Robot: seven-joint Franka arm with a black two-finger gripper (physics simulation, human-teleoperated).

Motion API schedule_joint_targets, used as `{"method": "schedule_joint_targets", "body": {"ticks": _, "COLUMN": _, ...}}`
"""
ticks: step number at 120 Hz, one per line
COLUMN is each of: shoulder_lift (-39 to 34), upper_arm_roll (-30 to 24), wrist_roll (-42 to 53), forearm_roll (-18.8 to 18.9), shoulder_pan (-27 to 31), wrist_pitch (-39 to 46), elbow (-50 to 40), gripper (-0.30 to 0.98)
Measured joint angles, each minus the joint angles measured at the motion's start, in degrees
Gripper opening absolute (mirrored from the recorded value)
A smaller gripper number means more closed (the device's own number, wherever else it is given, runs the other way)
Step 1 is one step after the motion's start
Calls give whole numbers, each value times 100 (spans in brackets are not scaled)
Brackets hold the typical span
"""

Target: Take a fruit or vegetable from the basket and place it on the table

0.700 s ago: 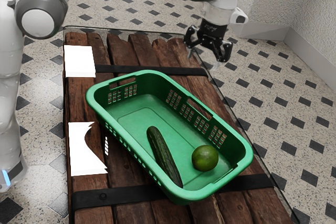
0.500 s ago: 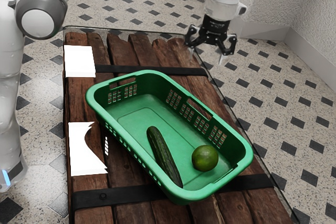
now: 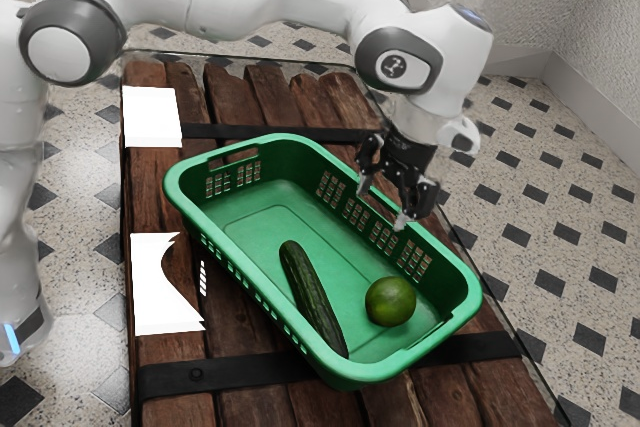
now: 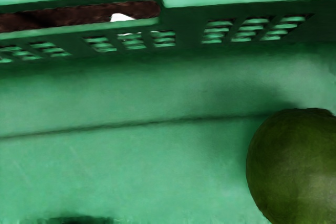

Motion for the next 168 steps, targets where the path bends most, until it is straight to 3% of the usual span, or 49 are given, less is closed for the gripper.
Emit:
{"method": "schedule_joint_targets", "body": {"ticks": 19, "shoulder_lift": -423, "upper_arm_roll": 3, "wrist_roll": 973, "forearm_roll": -61, "shoulder_pan": -123, "wrist_pitch": 372, "elbow": -806, "gripper": 69}}
{"method": "schedule_joint_targets", "body": {"ticks": 61, "shoulder_lift": -344, "upper_arm_roll": -11, "wrist_roll": 2217, "forearm_roll": -130, "shoulder_pan": -688, "wrist_pitch": 794, "elbow": -910, "gripper": 69}}
{"method": "schedule_joint_targets", "body": {"ticks": 80, "shoulder_lift": 103, "upper_arm_roll": -11, "wrist_roll": 2695, "forearm_roll": -136, "shoulder_pan": -392, "wrist_pitch": 1195, "elbow": -732, "gripper": 69}}
{"method": "schedule_joint_targets", "body": {"ticks": 96, "shoulder_lift": 352, "upper_arm_roll": -43, "wrist_roll": 3061, "forearm_roll": -168, "shoulder_pan": -477, "wrist_pitch": 1514, "elbow": -442, "gripper": 69}}
{"method": "schedule_joint_targets", "body": {"ticks": 168, "shoulder_lift": 802, "upper_arm_roll": 11, "wrist_roll": 4000, "forearm_roll": -687, "shoulder_pan": -405, "wrist_pitch": 2231, "elbow": -790, "gripper": 66}}
